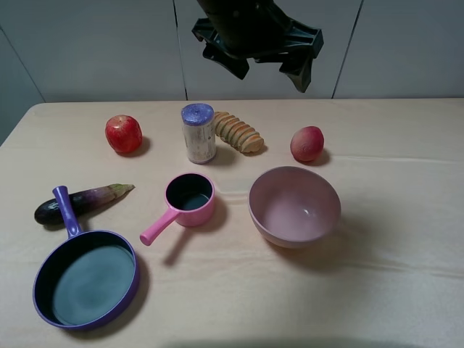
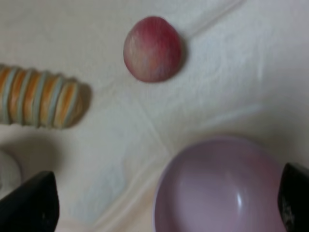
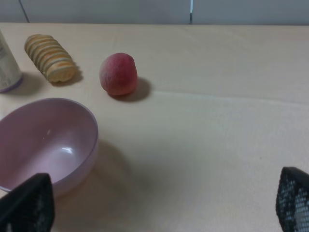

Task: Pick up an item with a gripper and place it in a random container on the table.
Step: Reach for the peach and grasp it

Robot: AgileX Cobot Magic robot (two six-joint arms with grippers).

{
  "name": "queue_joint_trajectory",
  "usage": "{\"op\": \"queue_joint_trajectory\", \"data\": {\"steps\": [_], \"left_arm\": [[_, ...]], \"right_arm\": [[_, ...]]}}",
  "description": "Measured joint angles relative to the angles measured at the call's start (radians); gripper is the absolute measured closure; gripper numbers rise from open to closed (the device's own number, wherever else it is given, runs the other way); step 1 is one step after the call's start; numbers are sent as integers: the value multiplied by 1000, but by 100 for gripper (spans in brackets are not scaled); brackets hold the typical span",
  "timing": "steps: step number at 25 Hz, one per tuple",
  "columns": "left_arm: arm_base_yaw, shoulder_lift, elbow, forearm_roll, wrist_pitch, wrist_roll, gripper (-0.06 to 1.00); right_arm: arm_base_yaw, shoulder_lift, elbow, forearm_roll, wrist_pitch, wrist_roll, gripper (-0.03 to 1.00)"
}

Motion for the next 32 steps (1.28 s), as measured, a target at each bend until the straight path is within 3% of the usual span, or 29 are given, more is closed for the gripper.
{"op": "queue_joint_trajectory", "data": {"steps": [11, 18, 32], "left_arm": [[0, 271, -292, 6, 19, -21, 4], [0, 417, -429, 62, 18, -33, 4], [-36, 534, -476, 77, -35, -55, 4]], "right_arm": [[0, 0, 0, 0, 0, 0, 27], [0, 0, 0, 0, 0, 0, 27], [0, 0, 0, 0, 0, 0, 27]]}}
